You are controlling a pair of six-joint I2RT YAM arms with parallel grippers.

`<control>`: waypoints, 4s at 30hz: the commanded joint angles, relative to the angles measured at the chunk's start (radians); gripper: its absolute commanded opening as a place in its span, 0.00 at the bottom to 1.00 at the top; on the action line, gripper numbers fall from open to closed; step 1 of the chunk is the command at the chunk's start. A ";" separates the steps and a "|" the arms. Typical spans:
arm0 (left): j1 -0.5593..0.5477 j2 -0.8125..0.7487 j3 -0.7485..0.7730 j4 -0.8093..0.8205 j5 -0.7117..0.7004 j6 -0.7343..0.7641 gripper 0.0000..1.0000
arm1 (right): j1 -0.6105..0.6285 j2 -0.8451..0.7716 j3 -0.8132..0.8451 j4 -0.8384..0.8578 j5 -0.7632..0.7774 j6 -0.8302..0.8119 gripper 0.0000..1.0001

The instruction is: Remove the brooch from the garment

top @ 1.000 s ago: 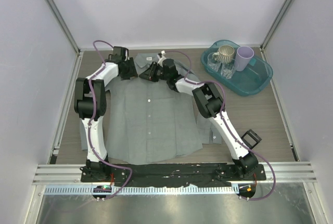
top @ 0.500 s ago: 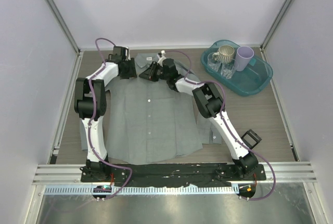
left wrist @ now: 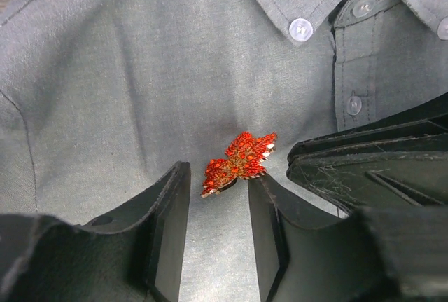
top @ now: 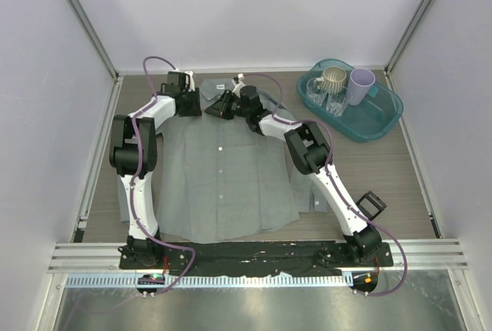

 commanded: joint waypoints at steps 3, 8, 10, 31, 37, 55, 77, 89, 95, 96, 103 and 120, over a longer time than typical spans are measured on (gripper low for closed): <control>-0.007 -0.043 0.015 0.043 -0.004 0.030 0.40 | 0.004 -0.001 0.049 0.027 -0.002 0.001 0.20; -0.017 -0.061 0.029 0.020 -0.020 0.034 0.44 | 0.007 0.010 0.066 0.016 0.000 0.004 0.20; -0.017 -0.063 0.030 0.014 -0.021 0.037 0.47 | 0.007 0.013 0.069 0.013 -0.002 0.005 0.20; -0.016 -0.080 0.072 -0.035 -0.046 0.037 0.38 | 0.007 0.022 0.078 0.016 -0.005 0.017 0.20; -0.017 -0.086 0.076 -0.055 -0.043 0.035 0.39 | 0.007 0.025 0.080 0.015 -0.007 0.019 0.20; -0.016 -0.067 0.098 -0.096 -0.033 0.029 0.21 | 0.015 0.053 0.105 0.035 -0.014 0.070 0.19; -0.017 -0.092 0.061 -0.081 0.028 -0.011 0.00 | 0.029 0.101 0.151 0.059 -0.022 0.117 0.19; -0.043 -0.138 -0.023 0.009 0.004 0.096 0.00 | 0.029 0.113 0.167 0.056 -0.031 0.131 0.14; -0.047 -0.141 -0.026 0.020 0.002 0.130 0.00 | 0.030 0.125 0.184 0.053 -0.040 0.137 0.11; -0.048 -0.141 -0.026 0.022 0.005 0.132 0.00 | 0.030 0.128 0.187 0.052 -0.042 0.136 0.11; -0.048 -0.127 -0.009 0.006 0.014 0.136 0.00 | 0.036 0.127 0.198 0.041 -0.060 0.108 0.11; -0.047 -0.098 0.049 -0.073 -0.073 0.110 0.00 | 0.039 0.078 0.131 0.064 -0.076 0.071 0.11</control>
